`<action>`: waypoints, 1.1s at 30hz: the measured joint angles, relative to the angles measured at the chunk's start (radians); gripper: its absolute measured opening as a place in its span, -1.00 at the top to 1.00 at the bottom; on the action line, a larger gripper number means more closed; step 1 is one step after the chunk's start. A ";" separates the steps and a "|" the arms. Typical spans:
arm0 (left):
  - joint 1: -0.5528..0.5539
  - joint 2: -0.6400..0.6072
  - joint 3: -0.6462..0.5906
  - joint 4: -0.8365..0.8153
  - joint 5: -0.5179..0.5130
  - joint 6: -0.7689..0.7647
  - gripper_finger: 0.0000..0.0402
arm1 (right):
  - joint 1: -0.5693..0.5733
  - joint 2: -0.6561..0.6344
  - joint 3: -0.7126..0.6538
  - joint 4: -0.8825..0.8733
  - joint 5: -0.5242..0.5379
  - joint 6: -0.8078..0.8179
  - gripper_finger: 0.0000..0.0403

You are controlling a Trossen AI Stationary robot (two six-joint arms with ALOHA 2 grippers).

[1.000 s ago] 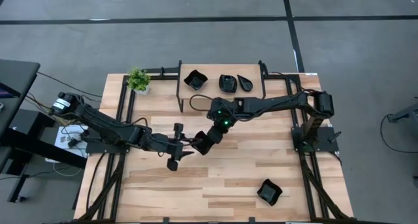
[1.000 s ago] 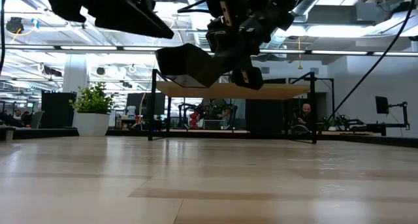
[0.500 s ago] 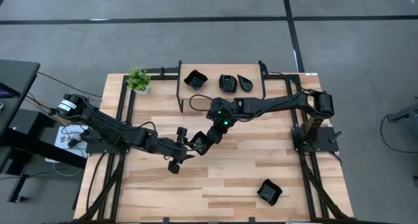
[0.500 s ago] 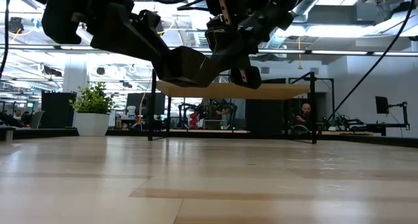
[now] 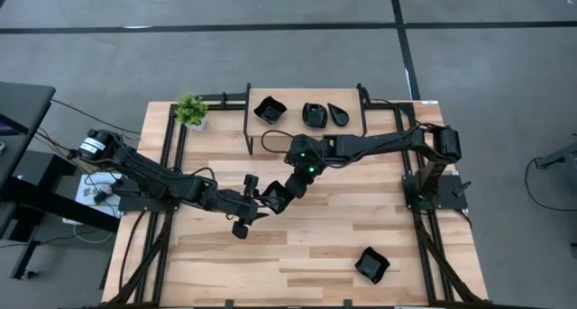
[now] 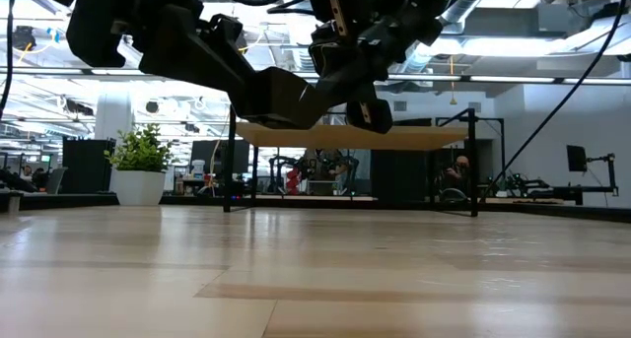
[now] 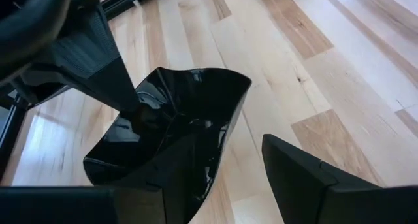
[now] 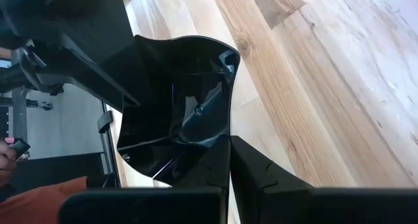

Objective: Pick & Place Mini shaped plates
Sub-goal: Stack the black wave square shaped plate on top of the black wave square shaped plate on the shelf

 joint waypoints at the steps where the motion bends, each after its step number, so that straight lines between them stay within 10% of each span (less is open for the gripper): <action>1: 0.000 0.000 0.000 0.000 0.000 0.000 0.10 | 0.000 0.000 0.000 0.003 0.000 0.000 1.00; 33: 0.000 0.000 0.000 0.011 0.000 0.000 0.73 | 0.000 -0.001 0.000 0.011 -0.001 -0.001 1.00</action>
